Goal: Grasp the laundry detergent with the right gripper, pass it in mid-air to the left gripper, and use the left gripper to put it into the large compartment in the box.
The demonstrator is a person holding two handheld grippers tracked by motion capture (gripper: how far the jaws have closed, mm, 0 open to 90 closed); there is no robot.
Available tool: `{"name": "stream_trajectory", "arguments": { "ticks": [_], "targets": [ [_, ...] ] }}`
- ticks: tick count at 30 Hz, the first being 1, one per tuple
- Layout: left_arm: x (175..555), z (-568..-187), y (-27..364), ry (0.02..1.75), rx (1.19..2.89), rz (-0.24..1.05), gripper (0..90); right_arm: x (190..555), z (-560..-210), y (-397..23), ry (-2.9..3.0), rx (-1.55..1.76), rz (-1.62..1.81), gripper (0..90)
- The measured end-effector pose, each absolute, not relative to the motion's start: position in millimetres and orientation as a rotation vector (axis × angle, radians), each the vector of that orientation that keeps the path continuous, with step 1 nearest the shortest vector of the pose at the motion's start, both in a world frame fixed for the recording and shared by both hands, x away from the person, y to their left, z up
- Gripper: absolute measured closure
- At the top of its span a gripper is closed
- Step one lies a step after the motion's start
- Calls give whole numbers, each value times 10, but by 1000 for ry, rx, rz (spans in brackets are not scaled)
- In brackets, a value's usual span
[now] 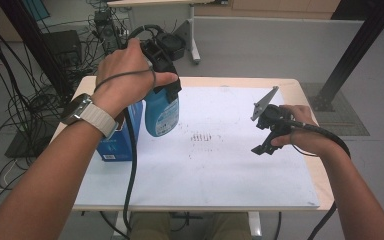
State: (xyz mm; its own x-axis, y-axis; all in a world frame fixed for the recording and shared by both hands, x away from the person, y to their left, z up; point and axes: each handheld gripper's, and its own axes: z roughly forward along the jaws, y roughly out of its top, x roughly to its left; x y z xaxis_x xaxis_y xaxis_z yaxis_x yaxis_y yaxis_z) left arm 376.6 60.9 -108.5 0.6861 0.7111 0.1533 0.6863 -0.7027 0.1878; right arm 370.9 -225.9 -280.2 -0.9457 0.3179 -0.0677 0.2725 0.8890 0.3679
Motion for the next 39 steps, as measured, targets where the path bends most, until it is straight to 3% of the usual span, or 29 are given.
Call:
{"name": "stream_trajectory", "arguments": {
  "ticks": [20, 39],
  "targets": [
    [3900, -789, 983, 1477, 2612, 425, 376, 3770, -2801, -2228, 2938, 450, 531, 121],
    [4059, -594, 1255, 1683, 2492, 362, 376, 3864, -2793, -2252, 2950, 446, 505, 121]
  ]
}}
